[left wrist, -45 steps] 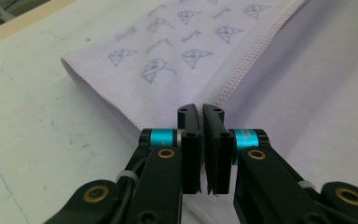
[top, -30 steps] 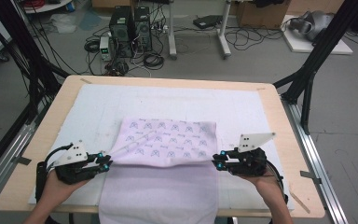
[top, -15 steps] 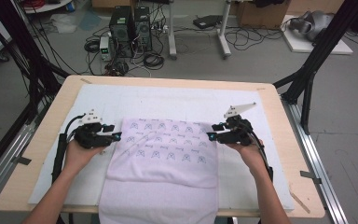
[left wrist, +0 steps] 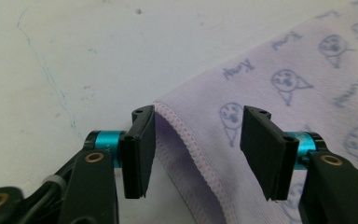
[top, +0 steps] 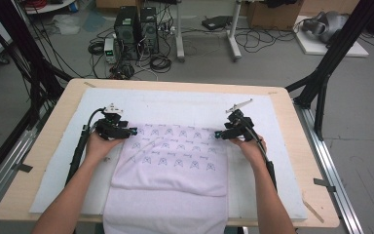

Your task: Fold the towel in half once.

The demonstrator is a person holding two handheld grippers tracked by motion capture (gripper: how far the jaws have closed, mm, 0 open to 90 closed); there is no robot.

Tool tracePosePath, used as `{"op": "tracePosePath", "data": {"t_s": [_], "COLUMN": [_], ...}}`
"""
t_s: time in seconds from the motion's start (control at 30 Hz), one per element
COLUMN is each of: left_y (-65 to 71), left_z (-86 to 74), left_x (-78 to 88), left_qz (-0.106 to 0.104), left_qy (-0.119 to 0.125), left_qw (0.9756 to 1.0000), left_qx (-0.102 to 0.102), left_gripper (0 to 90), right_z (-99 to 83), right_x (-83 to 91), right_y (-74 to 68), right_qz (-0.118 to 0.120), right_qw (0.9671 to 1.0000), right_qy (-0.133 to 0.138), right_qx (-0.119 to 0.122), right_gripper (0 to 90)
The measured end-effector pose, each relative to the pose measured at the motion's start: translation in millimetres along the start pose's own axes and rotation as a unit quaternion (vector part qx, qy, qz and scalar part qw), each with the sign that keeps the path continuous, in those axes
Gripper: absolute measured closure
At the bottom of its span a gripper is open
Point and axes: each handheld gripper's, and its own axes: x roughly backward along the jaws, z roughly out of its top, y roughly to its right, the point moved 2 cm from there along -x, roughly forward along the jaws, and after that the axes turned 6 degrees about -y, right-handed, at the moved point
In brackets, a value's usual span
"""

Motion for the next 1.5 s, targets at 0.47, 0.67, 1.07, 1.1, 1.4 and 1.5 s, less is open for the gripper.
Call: {"op": "tracePosePath", "data": {"t_s": [0.47,0.67,1.07,1.1,1.4,1.5], "left_y": [-11.0,-15.9,-31.5,-34.3,-44.2,-36.4], "left_z": [17.4,60.8,90.0,83.4,32.7,17.9], "left_x": [17.6,52.3,85.0,82.0,73.5,71.8], "left_qz": [0.001,0.011,0.022,0.025,0.022,0.014], "left_qy": [0.047,0.097,0.119,0.113,0.091,0.090], "left_qw": [0.9982,0.9951,0.9927,0.9932,0.9954,0.9958], "left_qx": [0.037,0.017,0.002,0.006,0.020,0.013], "left_gripper": [87.4,87.5,62.3,59.1,51.2,50.5], "right_z": [21.6,55.1,101.4,96.3,44.0,31.4], "right_x": [8.2,48.1,100.6,94.5,62.9,58.9], "right_y": [-4.6,4.7,16.1,17.6,10.3,-1.3], "right_qz": [-0.046,-0.079,-0.092,-0.081,-0.033,-0.020], "right_qw": [0.9979,0.9952,0.9905,0.9922,0.9975,0.9979], "right_qy": [0.007,0.038,0.084,0.080,0.053,0.047], "right_qx": [0.044,0.044,0.058,0.049,0.032,0.041], "right_gripper": [85.4,85.4,63.4,62.8,55.5,55.5]}}
